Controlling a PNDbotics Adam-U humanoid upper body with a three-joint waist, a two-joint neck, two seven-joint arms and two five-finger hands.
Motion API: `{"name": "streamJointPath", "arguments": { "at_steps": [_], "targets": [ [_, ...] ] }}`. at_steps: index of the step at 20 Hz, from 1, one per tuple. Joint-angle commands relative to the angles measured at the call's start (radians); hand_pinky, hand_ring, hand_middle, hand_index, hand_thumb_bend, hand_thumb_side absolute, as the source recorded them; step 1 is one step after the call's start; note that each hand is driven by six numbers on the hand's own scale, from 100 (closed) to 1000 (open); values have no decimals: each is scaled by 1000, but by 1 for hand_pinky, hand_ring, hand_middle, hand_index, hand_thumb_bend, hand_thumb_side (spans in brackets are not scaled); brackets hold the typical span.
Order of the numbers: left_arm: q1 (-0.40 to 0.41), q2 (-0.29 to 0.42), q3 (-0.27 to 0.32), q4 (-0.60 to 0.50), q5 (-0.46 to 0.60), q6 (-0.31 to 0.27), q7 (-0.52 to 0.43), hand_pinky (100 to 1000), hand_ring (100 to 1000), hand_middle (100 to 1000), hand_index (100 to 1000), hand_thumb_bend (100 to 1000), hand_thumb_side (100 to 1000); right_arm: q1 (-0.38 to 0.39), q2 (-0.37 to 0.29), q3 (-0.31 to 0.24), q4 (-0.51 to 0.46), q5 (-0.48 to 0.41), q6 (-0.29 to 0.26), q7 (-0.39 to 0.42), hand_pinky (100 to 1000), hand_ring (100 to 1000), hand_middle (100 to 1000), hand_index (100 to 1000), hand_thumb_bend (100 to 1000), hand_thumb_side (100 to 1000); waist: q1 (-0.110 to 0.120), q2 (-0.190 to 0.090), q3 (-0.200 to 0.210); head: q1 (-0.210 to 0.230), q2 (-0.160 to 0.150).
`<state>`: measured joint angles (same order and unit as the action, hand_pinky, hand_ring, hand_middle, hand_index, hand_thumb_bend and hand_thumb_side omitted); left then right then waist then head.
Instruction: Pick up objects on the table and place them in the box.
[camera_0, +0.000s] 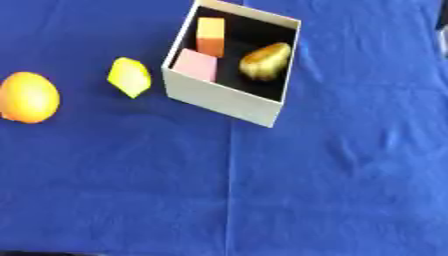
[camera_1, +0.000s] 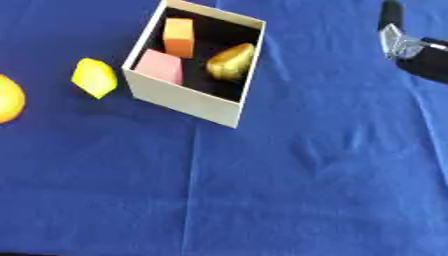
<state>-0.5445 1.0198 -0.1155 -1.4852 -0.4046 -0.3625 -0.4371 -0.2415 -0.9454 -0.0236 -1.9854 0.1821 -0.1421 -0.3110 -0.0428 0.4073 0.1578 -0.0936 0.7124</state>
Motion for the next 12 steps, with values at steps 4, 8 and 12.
{"name": "streamJointPath", "arguments": {
  "at_steps": [4,8,12],
  "targets": [
    [-95,-35,-36,85,-44,14,-53,872,856,826,918,578,108,-22,-14,-3,-15,-17,9,13,913,839,794,860,100,205,6,-13,-2,0,3],
    [-152,-90,-64,156,-86,8,-71,873,854,826,920,528,118,-27,-8,0,-15,-25,14,18,914,837,790,860,100,239,7,-10,-4,0,2],
    [-201,-148,-74,210,-96,4,-80,874,849,825,919,439,106,-28,-4,5,-15,-32,21,26,915,834,787,860,100,262,6,-9,-6,0,0]
  ]
}}
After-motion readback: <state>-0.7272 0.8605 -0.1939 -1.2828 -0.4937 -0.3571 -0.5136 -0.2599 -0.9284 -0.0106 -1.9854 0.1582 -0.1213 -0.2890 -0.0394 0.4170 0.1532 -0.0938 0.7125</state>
